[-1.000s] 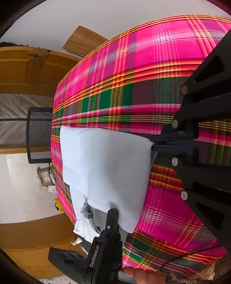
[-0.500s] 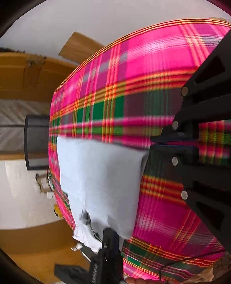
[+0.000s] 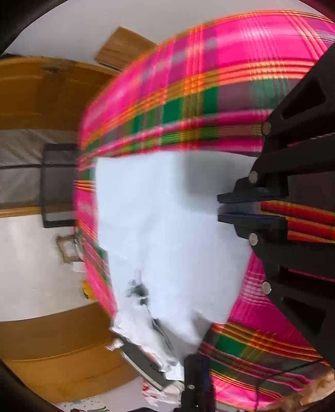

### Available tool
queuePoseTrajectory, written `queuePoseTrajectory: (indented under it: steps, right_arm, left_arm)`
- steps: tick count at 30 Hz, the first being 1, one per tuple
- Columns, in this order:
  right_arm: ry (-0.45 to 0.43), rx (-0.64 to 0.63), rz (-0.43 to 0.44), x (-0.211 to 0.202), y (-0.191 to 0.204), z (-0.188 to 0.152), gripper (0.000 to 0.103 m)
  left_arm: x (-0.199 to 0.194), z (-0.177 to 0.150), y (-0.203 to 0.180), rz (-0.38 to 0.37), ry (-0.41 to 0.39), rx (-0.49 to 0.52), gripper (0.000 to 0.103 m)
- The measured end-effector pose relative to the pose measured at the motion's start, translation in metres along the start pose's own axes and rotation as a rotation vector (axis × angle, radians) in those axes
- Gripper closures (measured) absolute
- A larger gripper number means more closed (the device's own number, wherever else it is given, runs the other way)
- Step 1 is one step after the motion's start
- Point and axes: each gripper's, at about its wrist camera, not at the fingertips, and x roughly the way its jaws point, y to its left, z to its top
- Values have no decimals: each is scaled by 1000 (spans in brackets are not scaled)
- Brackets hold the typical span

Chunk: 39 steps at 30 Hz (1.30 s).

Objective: Fold clothes

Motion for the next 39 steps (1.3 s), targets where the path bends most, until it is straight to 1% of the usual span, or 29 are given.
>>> queuePoseTrajectory:
  steps: [1, 4, 6, 7, 13, 18, 22, 23, 25, 28, 31, 33, 36, 39]
  right_arm:
    - [7, -5, -7, -1, 0, 1, 94]
    - [-17, -4, -23, -9, -1, 3, 93]
    - [-51, 3, 2, -16, 1, 4, 90]
    - [-55, 3, 14, -16, 3, 4, 87]
    - [13, -6, 23, 6, 17, 10, 85]
    - [-25, -42, 60, 7, 37, 31, 85]
    - [-9, -39, 120, 25, 53, 48, 85]
    - [6, -37, 123, 31, 57, 50, 85]
    - [40, -43, 112, 42, 61, 46, 84]
    - [42, -43, 105, 44, 61, 47, 84]
    - [-10, -38, 95, 35, 60, 58, 84]
    - [-26, -35, 89, 38, 61, 68, 84]
    - [-1, -14, 86, 57, 61, 79, 84]
    - [44, 0, 89, 74, 61, 77, 83]
  left_arm:
    - [-1, -1, 1, 0, -2, 1, 41]
    - [-4, -3, 2, 1, -7, 6, 41]
    - [-6, -5, 3, 1, -10, 9, 41]
    - [-8, -5, 4, 1, -11, 10, 41]
    - [-14, -10, 7, 2, -21, 19, 41]
    - [-21, -9, 20, 3, -35, -6, 40]
    - [-24, -6, 32, 8, -43, -28, 40]
    - [-25, -6, 34, 11, -45, -33, 38]
    - [-26, -4, 40, 16, -48, -44, 37]
    - [-27, -1, 45, 16, -54, -46, 37]
    - [-29, 3, 48, 14, -62, -46, 36]
    - [-30, 4, 49, 8, -64, -43, 36]
    - [-30, 5, 53, 14, -61, -44, 36]
    - [-30, 7, 58, 16, -65, -53, 36]
